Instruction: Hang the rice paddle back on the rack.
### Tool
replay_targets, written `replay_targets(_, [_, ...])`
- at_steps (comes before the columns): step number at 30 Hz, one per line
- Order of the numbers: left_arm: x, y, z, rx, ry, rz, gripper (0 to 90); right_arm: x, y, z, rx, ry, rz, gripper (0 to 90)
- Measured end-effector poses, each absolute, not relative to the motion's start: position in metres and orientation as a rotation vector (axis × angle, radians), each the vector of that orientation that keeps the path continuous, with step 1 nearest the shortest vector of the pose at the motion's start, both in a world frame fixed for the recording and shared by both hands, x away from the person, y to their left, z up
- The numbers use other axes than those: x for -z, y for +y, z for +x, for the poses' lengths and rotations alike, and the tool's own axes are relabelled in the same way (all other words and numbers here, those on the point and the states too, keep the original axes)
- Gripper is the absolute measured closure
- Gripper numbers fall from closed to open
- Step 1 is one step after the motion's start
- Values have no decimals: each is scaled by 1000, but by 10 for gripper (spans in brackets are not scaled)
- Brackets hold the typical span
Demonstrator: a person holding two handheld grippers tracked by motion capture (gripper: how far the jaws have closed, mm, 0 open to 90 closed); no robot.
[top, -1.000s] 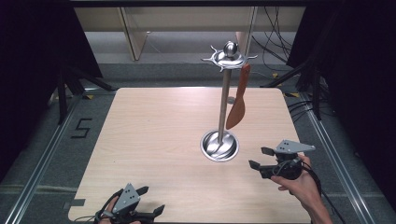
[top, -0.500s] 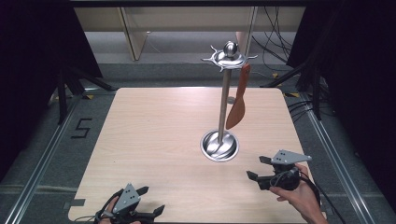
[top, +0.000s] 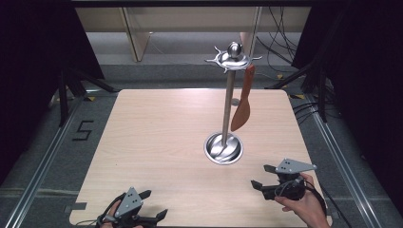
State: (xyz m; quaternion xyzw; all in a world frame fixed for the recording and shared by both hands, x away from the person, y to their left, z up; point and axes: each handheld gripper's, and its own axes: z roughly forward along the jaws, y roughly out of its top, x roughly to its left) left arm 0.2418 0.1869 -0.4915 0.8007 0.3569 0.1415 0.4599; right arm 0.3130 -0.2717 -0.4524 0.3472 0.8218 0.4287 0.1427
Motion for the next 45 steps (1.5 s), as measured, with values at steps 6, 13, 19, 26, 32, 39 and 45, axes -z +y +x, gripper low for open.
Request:
replay_targets(6, [491, 187, 242, -350, 883, 1975, 150, 454, -273, 307, -1244, 2380, 1042, 234])
replay_targets(13, [492, 187, 242, -349, 880, 1985, 150, 458, -277, 303, -1258, 2359, 1091, 167])
replay_targets(19, [492, 187, 241, -349, 881, 1991, 150, 459, -281, 298, -1257, 2327, 1165, 158])
replay_targets(26, [492, 187, 241, -351, 899, 2006, 150, 463, -285, 293, -1267, 2320, 1140, 158])
replay_targets(32, [492, 187, 242, -352, 899, 2006, 150, 466, -282, 283, -1250, 2337, 1183, 158])
replay_targets(39, [492, 187, 241, -352, 897, 2009, 150, 470, -282, 275, -1210, 2356, 1183, 158])
replay_targets(45, [493, 185, 241, -337, 900, 1977, 150, 473, -281, 272, -1191, 2369, 1132, 158])
